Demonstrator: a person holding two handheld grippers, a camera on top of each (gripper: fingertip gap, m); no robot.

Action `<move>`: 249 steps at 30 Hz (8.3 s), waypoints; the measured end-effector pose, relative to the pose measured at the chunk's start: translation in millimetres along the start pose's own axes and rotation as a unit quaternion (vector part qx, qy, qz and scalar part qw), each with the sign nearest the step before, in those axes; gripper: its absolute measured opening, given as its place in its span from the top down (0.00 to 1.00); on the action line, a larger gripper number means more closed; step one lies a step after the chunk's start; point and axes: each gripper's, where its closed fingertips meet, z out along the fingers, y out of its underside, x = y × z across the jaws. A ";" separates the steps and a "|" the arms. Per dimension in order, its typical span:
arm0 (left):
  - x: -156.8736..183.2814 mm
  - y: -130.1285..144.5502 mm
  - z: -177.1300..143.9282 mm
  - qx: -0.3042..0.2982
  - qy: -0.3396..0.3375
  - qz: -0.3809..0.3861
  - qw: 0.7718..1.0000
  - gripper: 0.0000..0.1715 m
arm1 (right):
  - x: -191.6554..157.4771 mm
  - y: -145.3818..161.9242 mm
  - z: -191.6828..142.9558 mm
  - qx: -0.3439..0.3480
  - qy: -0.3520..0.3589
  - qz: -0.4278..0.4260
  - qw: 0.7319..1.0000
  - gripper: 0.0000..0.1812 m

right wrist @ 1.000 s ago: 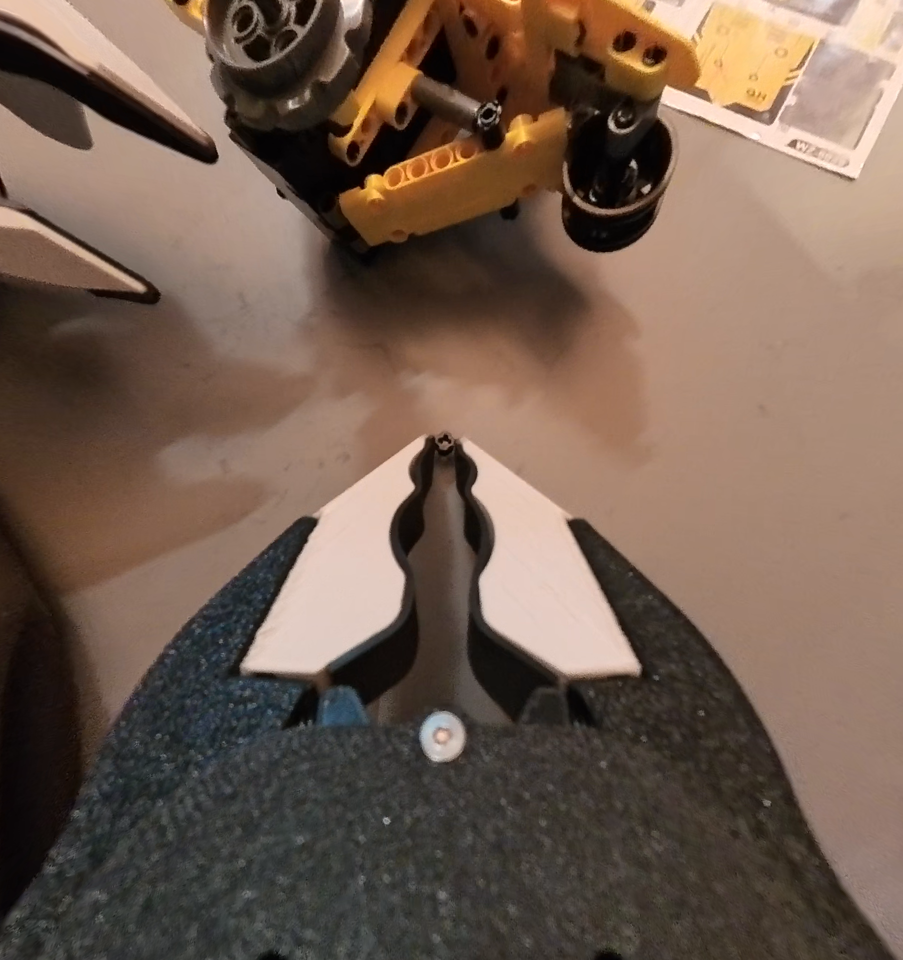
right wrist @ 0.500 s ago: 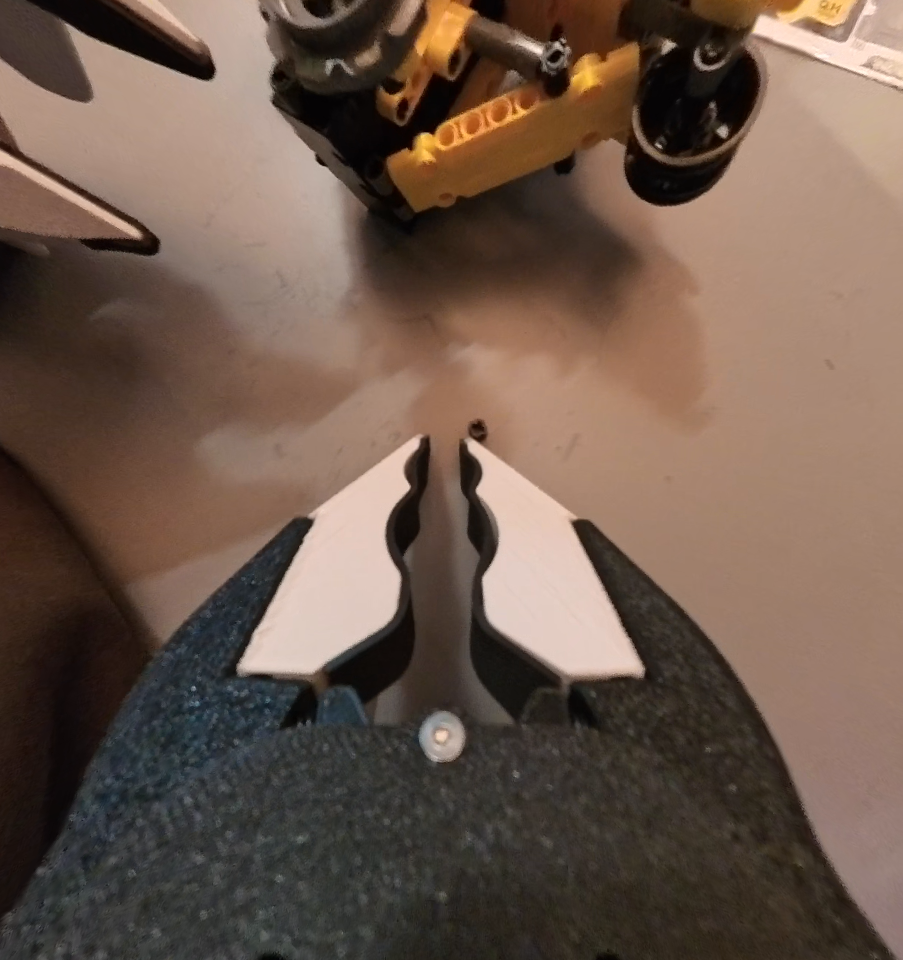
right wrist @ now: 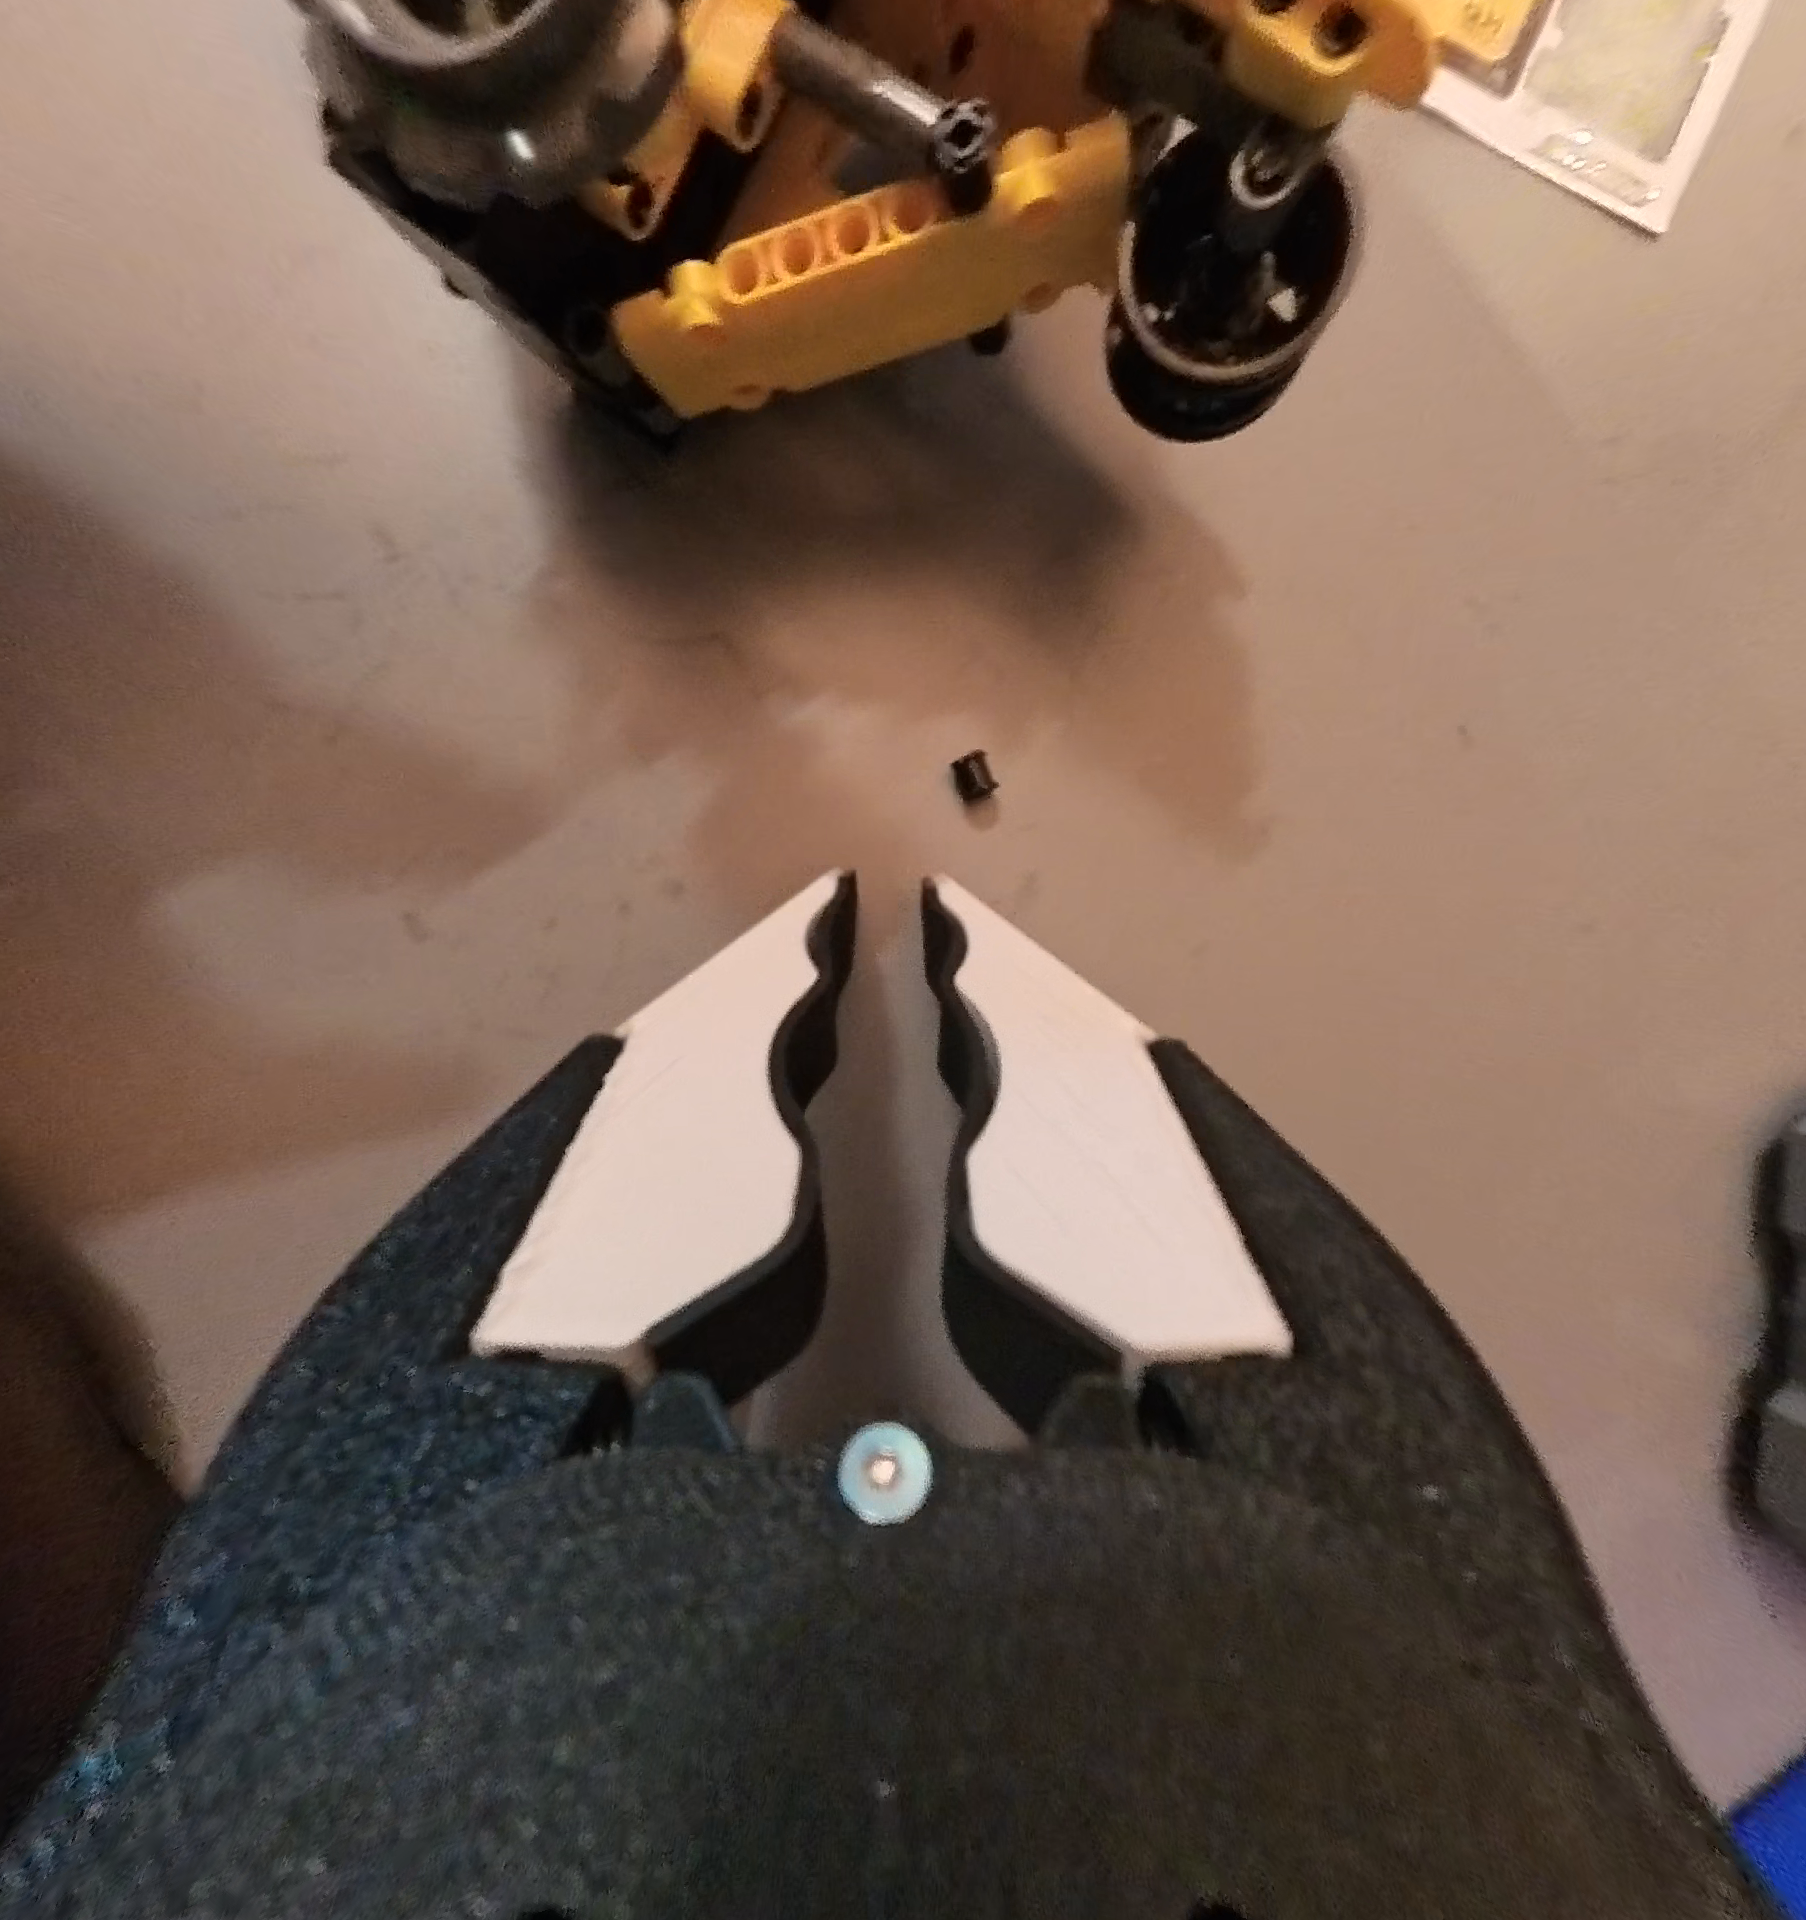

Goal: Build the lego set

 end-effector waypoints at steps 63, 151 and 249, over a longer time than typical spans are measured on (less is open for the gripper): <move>13.1 -68.7 -39.0 0.249 0.304 -0.390 0.833 0.98 | -112.0 -126.3 -97.6 0.367 -0.385 0.082 0.843 0.89; 0.1 -21.5 -14.6 0.094 0.100 -0.166 0.977 0.85 | -67.2 -17.7 7.9 -0.024 -0.133 -0.120 0.984 0.95; -37.7 -25.0 38.2 0.018 0.075 -0.218 0.973 0.75 | -28.6 -114.1 -34.8 0.241 -0.413 0.280 0.832 0.71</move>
